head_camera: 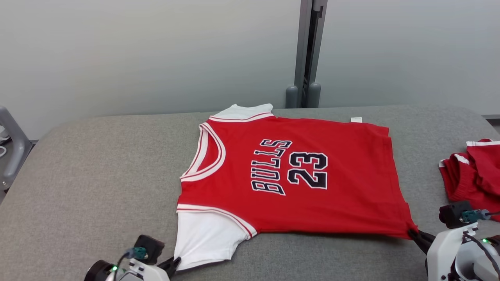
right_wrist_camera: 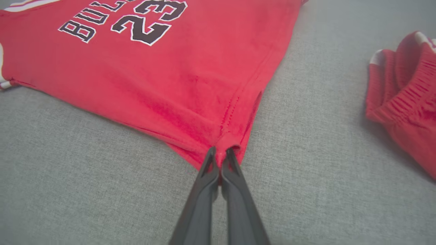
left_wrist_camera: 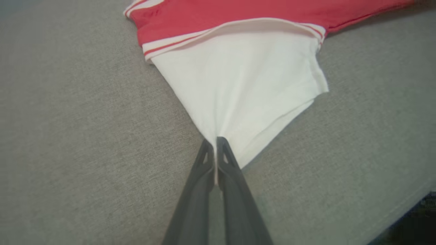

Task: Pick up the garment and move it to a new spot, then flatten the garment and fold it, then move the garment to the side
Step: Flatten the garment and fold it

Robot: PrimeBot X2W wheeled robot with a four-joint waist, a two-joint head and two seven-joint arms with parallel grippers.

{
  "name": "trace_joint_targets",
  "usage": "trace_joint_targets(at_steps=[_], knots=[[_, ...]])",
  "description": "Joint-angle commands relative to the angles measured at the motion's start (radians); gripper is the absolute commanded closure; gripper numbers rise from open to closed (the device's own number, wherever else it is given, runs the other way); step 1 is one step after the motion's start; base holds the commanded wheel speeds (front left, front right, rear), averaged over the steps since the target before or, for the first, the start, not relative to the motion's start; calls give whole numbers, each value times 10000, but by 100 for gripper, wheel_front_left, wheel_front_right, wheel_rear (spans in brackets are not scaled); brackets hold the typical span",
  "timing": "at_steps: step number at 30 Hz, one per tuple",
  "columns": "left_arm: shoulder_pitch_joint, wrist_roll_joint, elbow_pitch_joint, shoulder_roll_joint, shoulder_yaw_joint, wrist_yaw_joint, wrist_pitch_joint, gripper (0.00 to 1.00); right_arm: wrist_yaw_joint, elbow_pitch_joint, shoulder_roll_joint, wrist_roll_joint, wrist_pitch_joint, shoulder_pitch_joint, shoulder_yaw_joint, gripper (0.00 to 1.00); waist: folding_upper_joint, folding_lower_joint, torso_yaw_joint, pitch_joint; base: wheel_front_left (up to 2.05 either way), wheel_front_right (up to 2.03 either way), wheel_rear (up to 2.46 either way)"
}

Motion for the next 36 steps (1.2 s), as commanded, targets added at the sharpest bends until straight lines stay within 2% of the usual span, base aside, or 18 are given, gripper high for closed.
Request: trace_joint_targets(at_steps=[1,6,13,22,26,29,36], knots=[[132,-304,-335,327,-126,-2,184,100,-3,-103,-200,55,130,129,-1,100,0,0,-15,-75,0,0,0],[636,-1571,-2208,1702,-712,-2,1204,100,-3,-866,-697,336,831,362,22,100,0,0,-38,-282,0,0,0],[1406,-2989,-4607,3299,-1558,-3,2767,100,-3,-1982,-1396,809,2155,742,20,100,0,0,-72,-489,0,0,0],[2172,-4335,-6983,4705,-2137,-4,4179,100,-3,-3493,-2637,1673,3674,1235,21,100,0,0,-204,-552,0,0,0],[2348,-4885,-7798,5130,-2194,-4,4644,100,-3,-4190,-3063,1952,4154,1353,19,100,0,0,-283,-472,0,0,0],[2356,-5162,-8211,5281,-2043,25,4682,100,-3,-4472,-3247,2058,4095,1267,18,100,0,0,-351,-390,0,0,0],[1910,-5554,-8331,5146,-1524,253,4506,100,-3,-4583,-3054,2262,3747,815,-43,100,0,0,-476,-119,0,0,0]])
